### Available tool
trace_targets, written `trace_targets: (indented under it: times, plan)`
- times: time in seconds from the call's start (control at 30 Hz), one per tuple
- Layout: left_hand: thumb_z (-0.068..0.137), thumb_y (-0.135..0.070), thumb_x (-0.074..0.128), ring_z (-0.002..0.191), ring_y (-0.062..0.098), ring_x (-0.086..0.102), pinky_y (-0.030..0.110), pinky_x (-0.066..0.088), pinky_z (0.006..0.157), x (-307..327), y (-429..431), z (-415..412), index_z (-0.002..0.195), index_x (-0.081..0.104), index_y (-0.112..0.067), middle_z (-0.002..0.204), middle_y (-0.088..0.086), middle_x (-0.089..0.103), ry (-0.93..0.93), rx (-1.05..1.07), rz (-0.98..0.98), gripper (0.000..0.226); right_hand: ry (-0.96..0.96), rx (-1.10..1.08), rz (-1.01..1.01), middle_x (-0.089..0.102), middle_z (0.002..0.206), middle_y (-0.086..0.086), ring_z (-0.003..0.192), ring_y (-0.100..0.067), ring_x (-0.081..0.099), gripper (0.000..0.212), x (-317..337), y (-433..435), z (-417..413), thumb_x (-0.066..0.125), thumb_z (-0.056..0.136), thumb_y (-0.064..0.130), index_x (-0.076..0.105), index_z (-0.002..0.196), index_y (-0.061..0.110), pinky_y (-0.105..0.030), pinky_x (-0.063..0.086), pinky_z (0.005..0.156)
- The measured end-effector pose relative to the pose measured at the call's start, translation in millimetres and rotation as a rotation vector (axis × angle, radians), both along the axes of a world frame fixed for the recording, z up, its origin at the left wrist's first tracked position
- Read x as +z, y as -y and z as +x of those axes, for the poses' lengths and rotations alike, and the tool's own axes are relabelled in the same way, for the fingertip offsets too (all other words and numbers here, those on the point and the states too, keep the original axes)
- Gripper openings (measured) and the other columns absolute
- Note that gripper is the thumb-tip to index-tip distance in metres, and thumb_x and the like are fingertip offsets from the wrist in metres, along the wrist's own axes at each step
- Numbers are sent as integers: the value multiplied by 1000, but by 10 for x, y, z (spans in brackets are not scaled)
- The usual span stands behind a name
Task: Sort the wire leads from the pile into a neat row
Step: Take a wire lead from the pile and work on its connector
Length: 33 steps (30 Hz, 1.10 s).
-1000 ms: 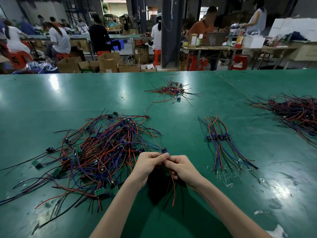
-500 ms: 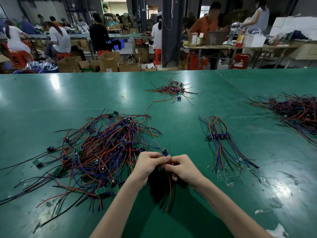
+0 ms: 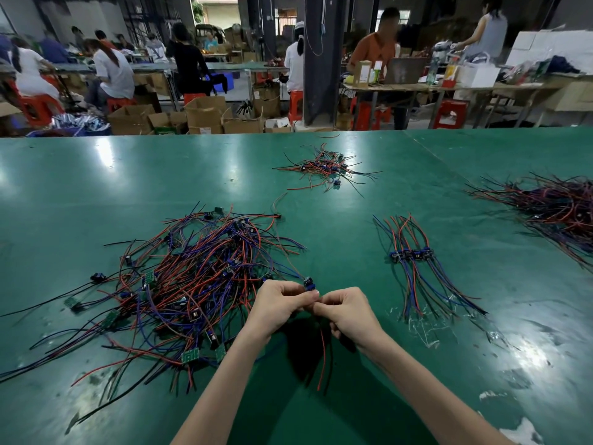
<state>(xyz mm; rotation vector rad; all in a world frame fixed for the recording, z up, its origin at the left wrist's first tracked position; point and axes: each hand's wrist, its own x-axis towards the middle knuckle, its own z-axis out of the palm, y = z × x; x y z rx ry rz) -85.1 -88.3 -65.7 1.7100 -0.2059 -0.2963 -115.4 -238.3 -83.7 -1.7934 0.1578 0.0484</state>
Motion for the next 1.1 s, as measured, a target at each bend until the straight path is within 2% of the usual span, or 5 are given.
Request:
trace_targets:
  times: [0.23,0.4,0.57,0.67,1.1]
  plan:
    - [79,-20,75,55,9,43,28,34,56,-32,9,22,64,69,-4,60,13,63,220,72,275,23,-56,45,-15,46,40,-2,32,-13,38,22,-9,-16,-2,77,77,24,69,61,10,-19,29,36]
    - [82,-23,73,57,11,46,25,38,57,-11,24,30,70,69,-4,60,1,61,300,197,362,23,-127,63,80,43,40,-2,29,-10,35,23,-7,-59,-10,76,79,16,65,59,13,-17,26,34]
    - [83,-28,72,61,17,52,33,43,64,20,-129,107,66,66,-9,63,2,64,294,350,367,26,-95,155,98,57,55,-12,31,-10,36,23,40,-194,-68,74,79,10,64,58,13,-16,27,32]
    - [84,-31,71,57,16,48,30,40,59,46,-173,110,61,61,-11,58,0,59,297,386,385,32,-65,215,124,61,53,-5,30,-9,36,19,99,-207,-90,72,80,8,65,63,10,-16,27,31]
    - [84,-28,71,68,27,66,47,55,75,30,-280,187,68,69,-4,68,9,69,201,394,212,28,-74,484,14,61,53,3,35,-4,44,14,278,-138,-177,65,89,7,62,77,14,-15,30,33]
